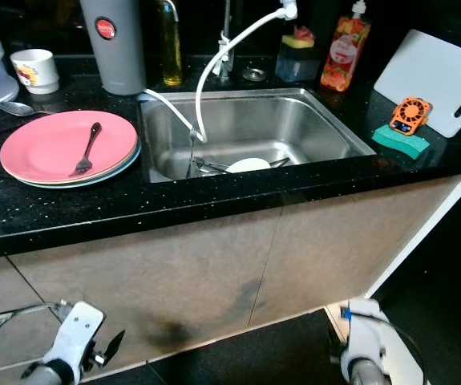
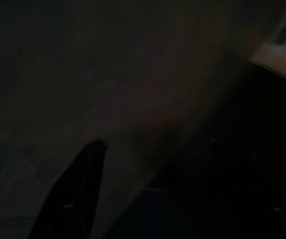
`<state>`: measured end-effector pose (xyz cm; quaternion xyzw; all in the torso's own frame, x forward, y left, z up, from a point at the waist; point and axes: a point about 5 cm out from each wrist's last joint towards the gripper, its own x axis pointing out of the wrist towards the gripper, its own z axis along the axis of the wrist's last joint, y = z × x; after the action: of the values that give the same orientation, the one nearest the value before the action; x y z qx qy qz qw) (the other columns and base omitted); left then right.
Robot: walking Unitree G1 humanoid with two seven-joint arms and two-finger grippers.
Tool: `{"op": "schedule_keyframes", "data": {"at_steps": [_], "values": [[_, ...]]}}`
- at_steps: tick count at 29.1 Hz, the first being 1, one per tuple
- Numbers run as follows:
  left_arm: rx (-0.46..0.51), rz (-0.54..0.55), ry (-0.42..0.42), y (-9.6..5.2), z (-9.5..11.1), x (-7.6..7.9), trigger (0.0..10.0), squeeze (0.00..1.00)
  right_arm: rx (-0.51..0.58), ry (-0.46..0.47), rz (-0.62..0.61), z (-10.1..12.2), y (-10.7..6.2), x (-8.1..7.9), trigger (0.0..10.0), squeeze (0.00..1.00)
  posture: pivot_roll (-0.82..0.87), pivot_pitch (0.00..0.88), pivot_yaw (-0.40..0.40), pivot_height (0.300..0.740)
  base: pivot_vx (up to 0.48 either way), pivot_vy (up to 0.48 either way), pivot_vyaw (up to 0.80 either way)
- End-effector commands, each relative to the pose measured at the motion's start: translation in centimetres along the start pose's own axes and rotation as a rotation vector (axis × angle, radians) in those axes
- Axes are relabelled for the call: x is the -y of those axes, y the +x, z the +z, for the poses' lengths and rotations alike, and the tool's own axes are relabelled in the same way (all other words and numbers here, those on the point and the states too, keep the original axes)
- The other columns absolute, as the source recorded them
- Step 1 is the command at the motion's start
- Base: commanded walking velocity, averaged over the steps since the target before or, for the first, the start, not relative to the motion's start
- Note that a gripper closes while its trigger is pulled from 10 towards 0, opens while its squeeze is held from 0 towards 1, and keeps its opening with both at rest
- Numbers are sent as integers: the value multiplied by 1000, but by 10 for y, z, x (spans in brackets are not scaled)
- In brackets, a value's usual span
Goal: Kitchen organization
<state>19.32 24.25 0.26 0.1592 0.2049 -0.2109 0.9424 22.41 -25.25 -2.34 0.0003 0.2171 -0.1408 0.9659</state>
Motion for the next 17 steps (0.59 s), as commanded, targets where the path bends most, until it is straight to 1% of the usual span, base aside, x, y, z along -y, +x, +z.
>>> {"op": "schedule_keyframes", "data": {"at_steps": [1,3,4,5,6,7,8,9,10,11,13,14,15,16,17], "values": [[60,-158,-16,-6,26,1,10000,0,38,88,-130,11,1,13,10000,0,130,28,-80,740,0,0,0],[107,-290,-30,-15,48,4,10000,0,53,144,-236,16,0,20,10000,0,128,28,-79,740,0,0,0],[107,-290,-30,-15,48,4,10000,0,53,144,-236,16,0,20,10000,0,128,28,-79,740,0,0,0],[147,-410,-42,-23,66,9,10000,0,39,191,-328,15,-1,27,10000,0,128,28,-79,740,0,0,0],[211,-621,-17,-38,97,21,10000,0,0,297,-476,12,-4,38,10000,0,123,26,-79,740,0,0,0],[211,-621,-17,-38,97,21,10000,0,0,297,-476,12,-4,38,10000,0,123,26,-79,740,0,0,0],[246,-694,6,-43,113,23,10000,0,-22,345,-546,10,-6,43,10000,0,123,21,-81,740,0,0,0],[246,-694,6,-43,113,23,10000,0,-22,345,-546,10,-6,43,10000,0,123,21,-81,740,0,0,0],[274,-746,42,-47,125,23,10000,0,-40,381,-601,9,-8,47,10000,0,123,21,-81,740,0,0,0],[309,-793,90,-50,140,22,10000,0,-58,401,-665,6,-10,56,10000,0,117,16,-75,740,0,0,0],[309,-793,90,-50,140,22,10000,0,-58,401,-665,6,-10,56,10000,0,117,16,-75,740,0,0,0],[356,-819,129,-50,157,19,10000,0,-76,413,-733,3,-13,65,10000,0,117,16,-75,740,0,0,0],[356,-819,129,-50,157,19,10000,0,-76,413,-733,3,-13,65,10000,0,117,16,-75,740,0,0,0],[406,-826,143,-50,175,16,10000,0,-78,417,-791,4,-16,73,10000,0,111,14,-70,740,0,0,0],[506,-777,125,-46,202,9,10000,0,-30,396,-854,13,-20,85,10000,0,101,10,-58,740,0,0,0]]}}
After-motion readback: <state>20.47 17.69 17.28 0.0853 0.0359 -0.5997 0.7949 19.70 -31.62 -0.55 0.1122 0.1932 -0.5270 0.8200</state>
